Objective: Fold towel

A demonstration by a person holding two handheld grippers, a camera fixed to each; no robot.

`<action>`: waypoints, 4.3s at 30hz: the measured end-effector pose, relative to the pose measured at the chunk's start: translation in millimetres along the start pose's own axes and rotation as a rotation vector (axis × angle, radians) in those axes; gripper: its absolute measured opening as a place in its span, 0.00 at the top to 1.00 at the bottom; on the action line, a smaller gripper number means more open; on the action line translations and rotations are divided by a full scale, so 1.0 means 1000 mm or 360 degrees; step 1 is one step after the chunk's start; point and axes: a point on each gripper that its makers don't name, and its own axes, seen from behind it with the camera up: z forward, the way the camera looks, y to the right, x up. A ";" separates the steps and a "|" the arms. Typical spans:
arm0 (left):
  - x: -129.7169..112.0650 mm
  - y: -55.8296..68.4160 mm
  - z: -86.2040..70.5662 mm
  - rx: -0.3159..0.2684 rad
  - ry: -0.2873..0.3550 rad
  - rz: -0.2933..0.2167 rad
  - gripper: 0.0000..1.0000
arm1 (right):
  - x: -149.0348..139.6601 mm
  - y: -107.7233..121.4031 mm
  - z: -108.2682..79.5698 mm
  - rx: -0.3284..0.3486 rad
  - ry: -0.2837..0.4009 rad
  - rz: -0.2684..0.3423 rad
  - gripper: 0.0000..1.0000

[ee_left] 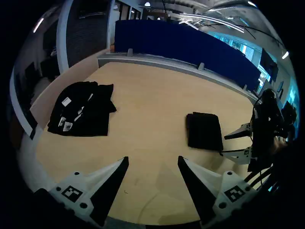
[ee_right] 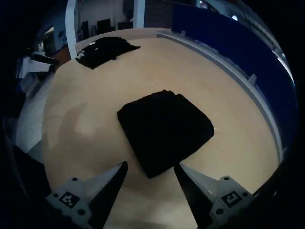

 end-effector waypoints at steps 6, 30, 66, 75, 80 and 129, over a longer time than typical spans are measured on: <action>-0.001 0.003 0.002 -0.0006 -0.0003 0.0012 0.04 | -0.005 0.002 0.001 -0.0015 0.0000 0.0058 0.13; 0.001 0.004 0.001 -0.0006 -0.0002 0.0008 0.04 | -0.022 -0.004 0.006 -0.0026 -0.0040 0.0136 0.79; 0.014 0.013 0.006 -0.0047 0.0028 0.0047 0.04 | 0.089 0.052 -0.054 -0.0152 0.0203 -0.0021 0.97; 0.021 0.013 0.006 -0.0052 0.0047 0.0049 0.04 | 0.133 0.066 -0.084 -0.0206 0.0300 -0.0053 0.97; 0.023 0.013 0.006 -0.0056 0.0048 0.0046 0.05 | 0.142 0.071 -0.093 -0.0234 0.0313 -0.0056 0.97; 0.037 0.043 0.015 -0.0136 0.0050 0.0159 0.04 | 0.038 0.214 -0.209 -0.0676 0.0273 0.0255 0.97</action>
